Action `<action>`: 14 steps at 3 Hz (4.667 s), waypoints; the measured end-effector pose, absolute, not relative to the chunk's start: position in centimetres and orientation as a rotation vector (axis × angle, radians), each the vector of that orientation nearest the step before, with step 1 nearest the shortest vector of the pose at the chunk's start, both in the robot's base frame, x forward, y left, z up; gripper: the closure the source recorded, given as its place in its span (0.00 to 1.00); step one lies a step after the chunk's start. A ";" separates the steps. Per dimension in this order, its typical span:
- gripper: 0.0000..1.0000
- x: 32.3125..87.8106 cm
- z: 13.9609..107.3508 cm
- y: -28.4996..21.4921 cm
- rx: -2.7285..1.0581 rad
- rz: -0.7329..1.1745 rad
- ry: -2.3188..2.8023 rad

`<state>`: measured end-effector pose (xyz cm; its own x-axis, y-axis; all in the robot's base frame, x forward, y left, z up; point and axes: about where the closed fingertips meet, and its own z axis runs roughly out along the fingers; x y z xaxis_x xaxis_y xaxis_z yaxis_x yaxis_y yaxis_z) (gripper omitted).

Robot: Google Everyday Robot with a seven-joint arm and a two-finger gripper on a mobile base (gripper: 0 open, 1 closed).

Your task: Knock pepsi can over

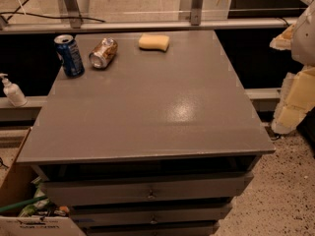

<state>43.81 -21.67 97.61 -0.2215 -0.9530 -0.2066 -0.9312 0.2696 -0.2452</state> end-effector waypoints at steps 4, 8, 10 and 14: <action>0.00 44.5 93.4 -14.1 -1.421 0.422 2.085; 0.00 45.8 95.3 -2.8 -1.264 0.829 1.784; 0.00 47.3 93.8 -0.1 -1.004 0.870 1.736; 0.00 56.9 92.4 4.5 -0.713 0.832 1.603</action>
Offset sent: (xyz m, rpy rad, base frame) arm -0.0037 0.0369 -0.0310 0.3484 0.0716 -0.0274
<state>56.92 4.54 92.38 -0.1783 -0.0134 -0.9839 -0.8123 0.5662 0.1395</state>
